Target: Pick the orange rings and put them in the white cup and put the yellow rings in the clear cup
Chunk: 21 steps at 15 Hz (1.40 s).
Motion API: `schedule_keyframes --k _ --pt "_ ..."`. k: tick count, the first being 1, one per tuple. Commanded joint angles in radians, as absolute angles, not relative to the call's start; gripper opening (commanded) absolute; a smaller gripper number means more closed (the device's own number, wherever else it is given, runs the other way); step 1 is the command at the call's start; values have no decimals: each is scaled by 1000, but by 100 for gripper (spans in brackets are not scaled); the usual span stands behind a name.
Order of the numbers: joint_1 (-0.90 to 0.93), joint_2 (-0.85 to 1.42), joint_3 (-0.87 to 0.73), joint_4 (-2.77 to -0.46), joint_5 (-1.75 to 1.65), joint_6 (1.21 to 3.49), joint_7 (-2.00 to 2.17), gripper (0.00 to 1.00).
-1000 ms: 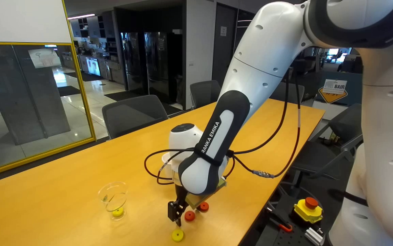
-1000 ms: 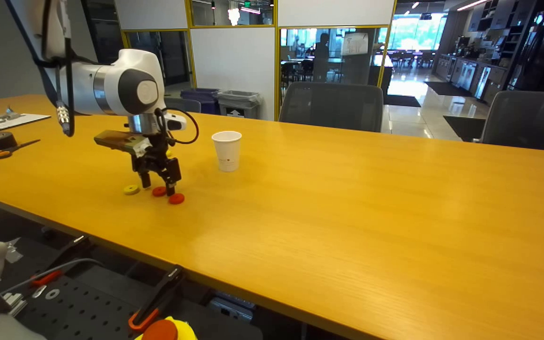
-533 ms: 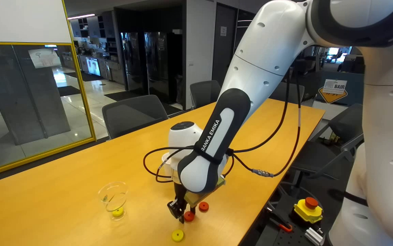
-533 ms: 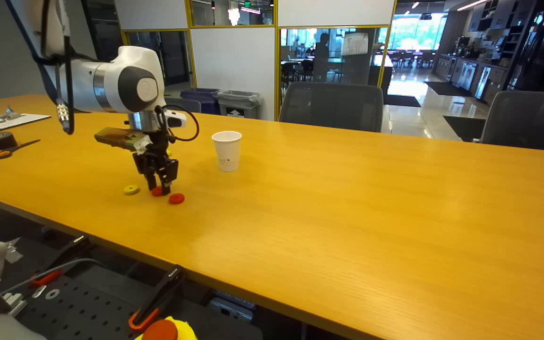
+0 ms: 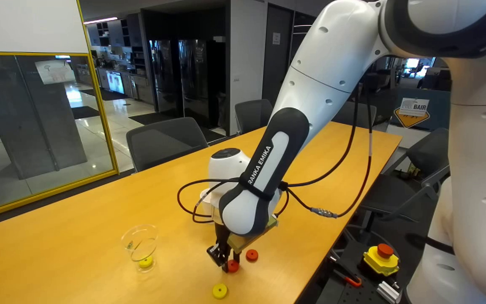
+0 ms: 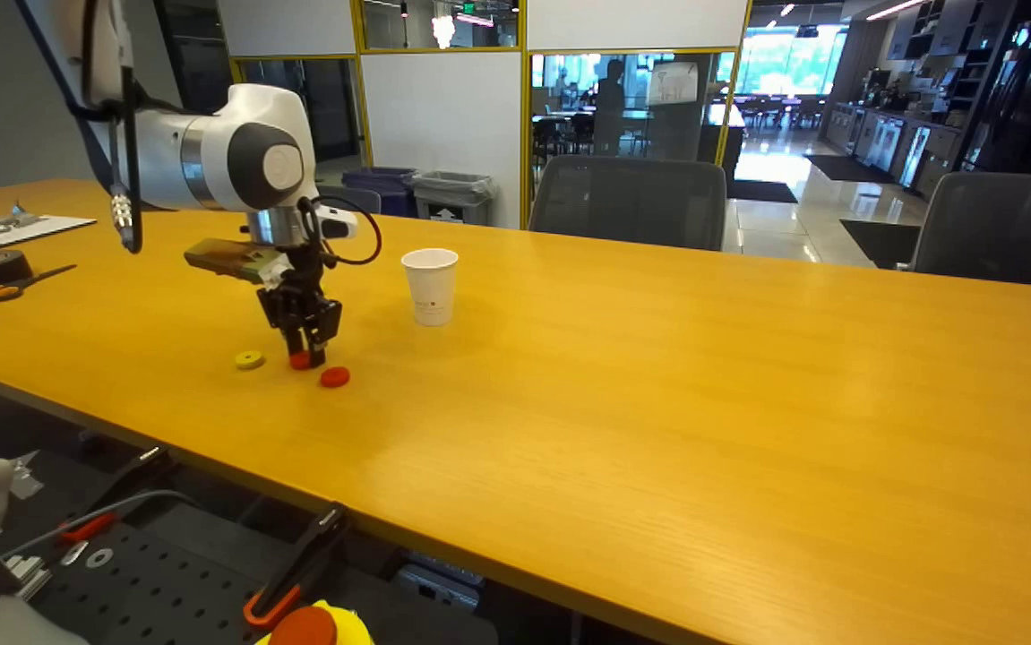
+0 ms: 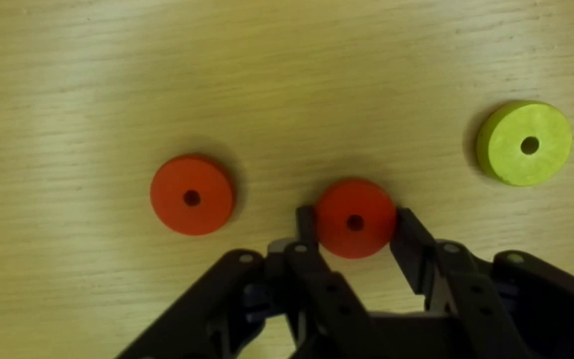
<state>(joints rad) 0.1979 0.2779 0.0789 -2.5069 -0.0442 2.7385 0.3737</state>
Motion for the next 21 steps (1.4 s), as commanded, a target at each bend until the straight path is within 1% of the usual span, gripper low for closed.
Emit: schedule_keyframes --k 1,5,9,14,21 --pt "178 212 67 -2488 -22 2698 331 17" --pt "155 135 38 -2430 -49 2630 322 17" --pt "120 101 14 -2325 -77 2554 315 17" --pt "86 146 6 -2195 -91 2491 300 17" --pt "69 278 -4 -2043 -80 2428 268 17"
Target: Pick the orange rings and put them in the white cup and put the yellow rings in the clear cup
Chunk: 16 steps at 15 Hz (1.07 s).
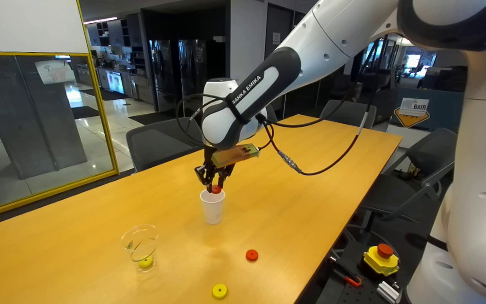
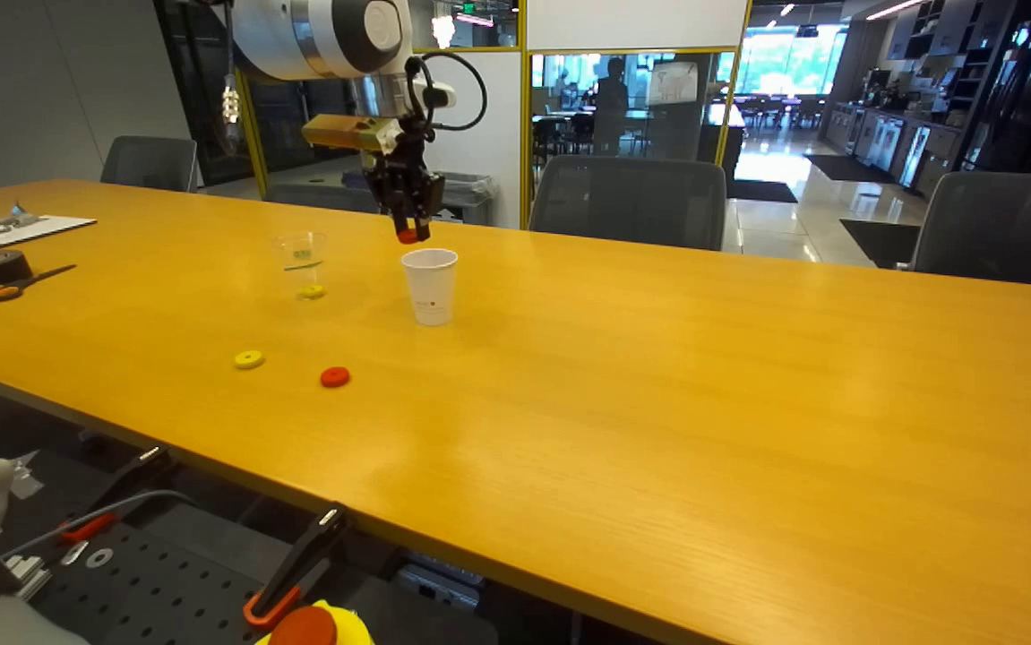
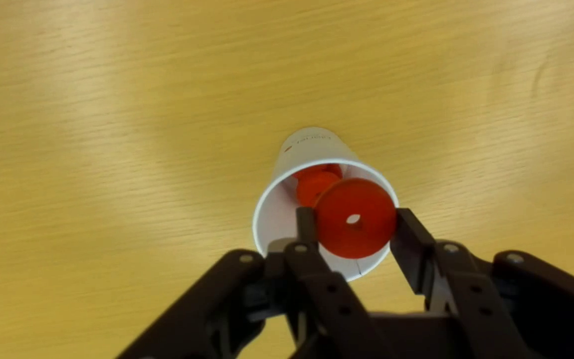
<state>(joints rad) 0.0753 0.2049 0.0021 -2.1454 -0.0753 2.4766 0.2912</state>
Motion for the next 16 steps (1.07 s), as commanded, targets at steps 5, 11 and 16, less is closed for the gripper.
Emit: schedule_keyframes --k 5,11,16 --pt "62 367 -18 -1944 -71 2386 248 17" --pt "63 383 -17 -1923 -60 2353 241 88" --pt "90 308 -3 -2010 -67 2334 266 100"
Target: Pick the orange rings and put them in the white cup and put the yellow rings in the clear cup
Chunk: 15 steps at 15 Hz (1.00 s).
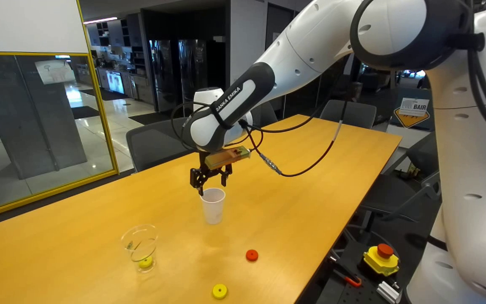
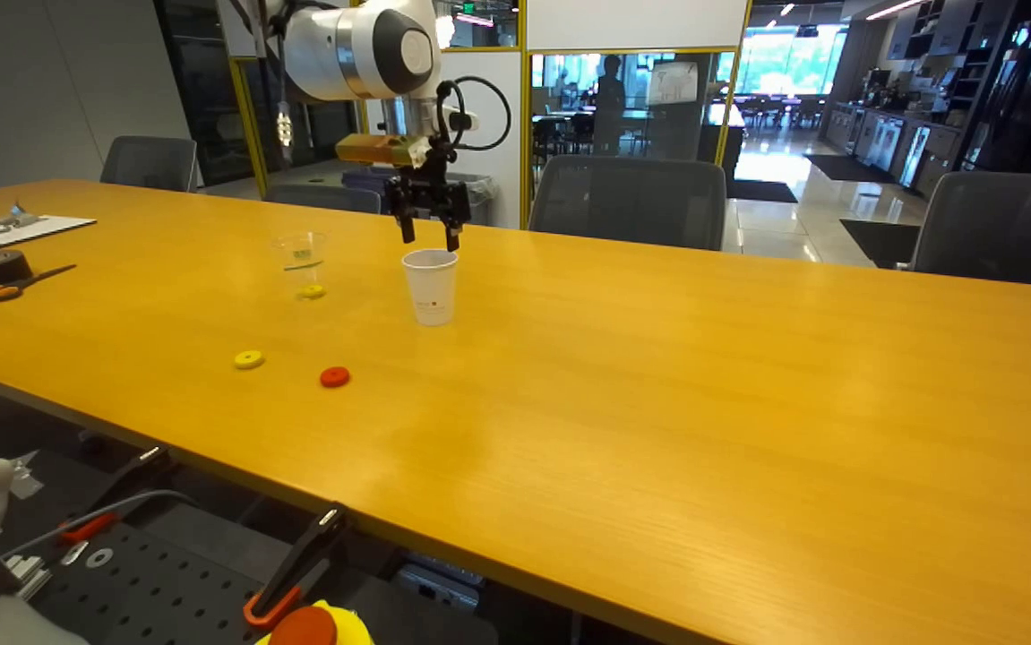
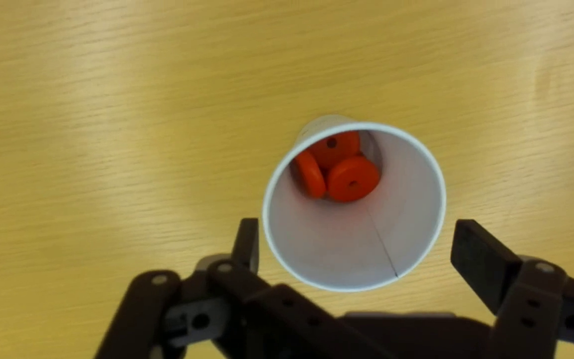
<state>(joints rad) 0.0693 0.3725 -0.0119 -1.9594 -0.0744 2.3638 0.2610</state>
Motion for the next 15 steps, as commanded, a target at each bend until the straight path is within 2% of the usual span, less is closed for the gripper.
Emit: schedule_keyframes --k 1,9,15 --pt "100 281 5 -2046 -65 2341 275 100" --pt "179 101 84 -2354 -52 2449 410 100" --pt "216 82 132 -2540 -55 2661 497 100"
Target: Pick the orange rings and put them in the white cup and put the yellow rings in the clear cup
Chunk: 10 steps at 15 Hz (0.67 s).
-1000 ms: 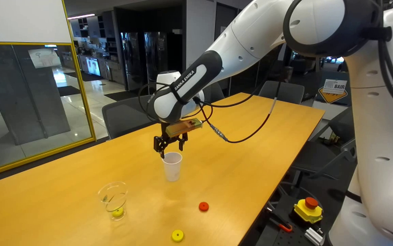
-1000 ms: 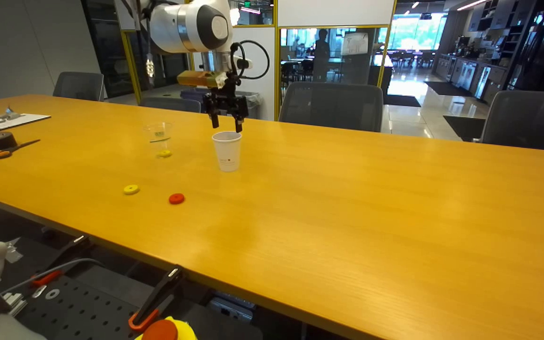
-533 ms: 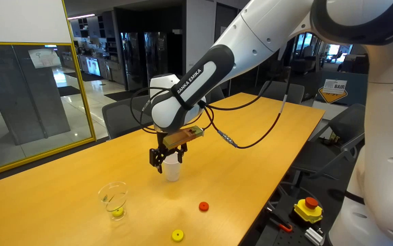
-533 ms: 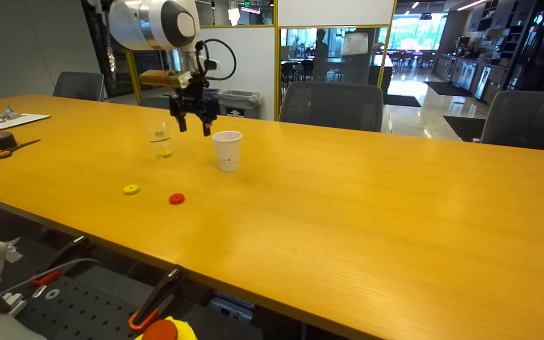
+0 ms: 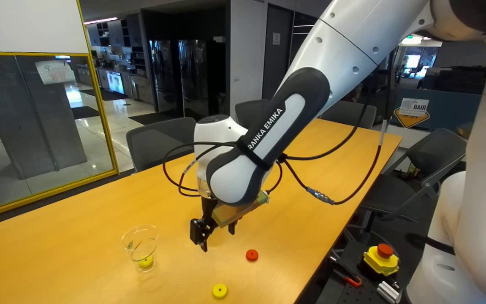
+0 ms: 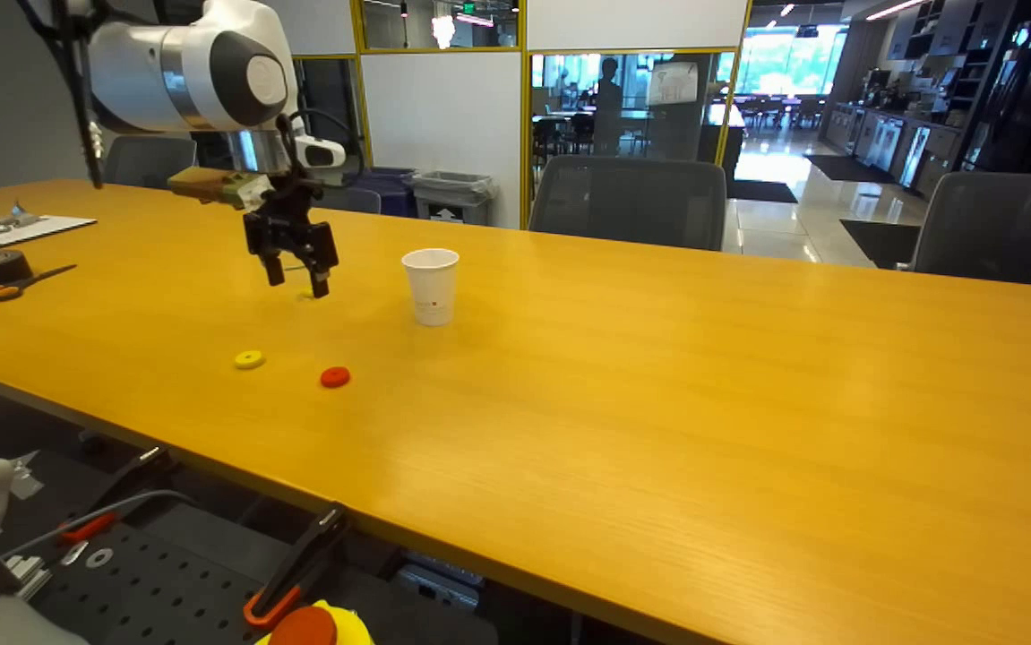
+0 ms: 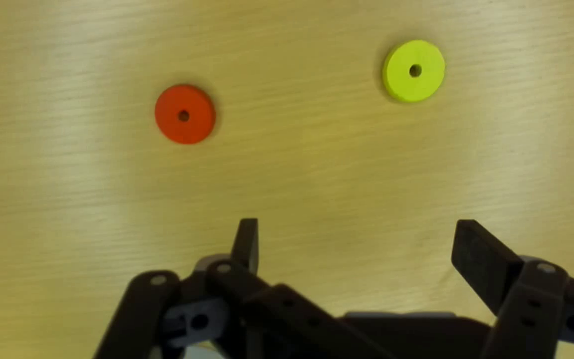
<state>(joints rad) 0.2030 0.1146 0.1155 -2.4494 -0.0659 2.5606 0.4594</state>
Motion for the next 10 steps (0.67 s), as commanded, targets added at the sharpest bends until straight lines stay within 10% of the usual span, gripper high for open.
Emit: schedule_keyframes --k 1,10 --pt "220 93 137 -2555 -54 2686 501 100" --pt "272 149 147 -2588 -75 2738 534 100"
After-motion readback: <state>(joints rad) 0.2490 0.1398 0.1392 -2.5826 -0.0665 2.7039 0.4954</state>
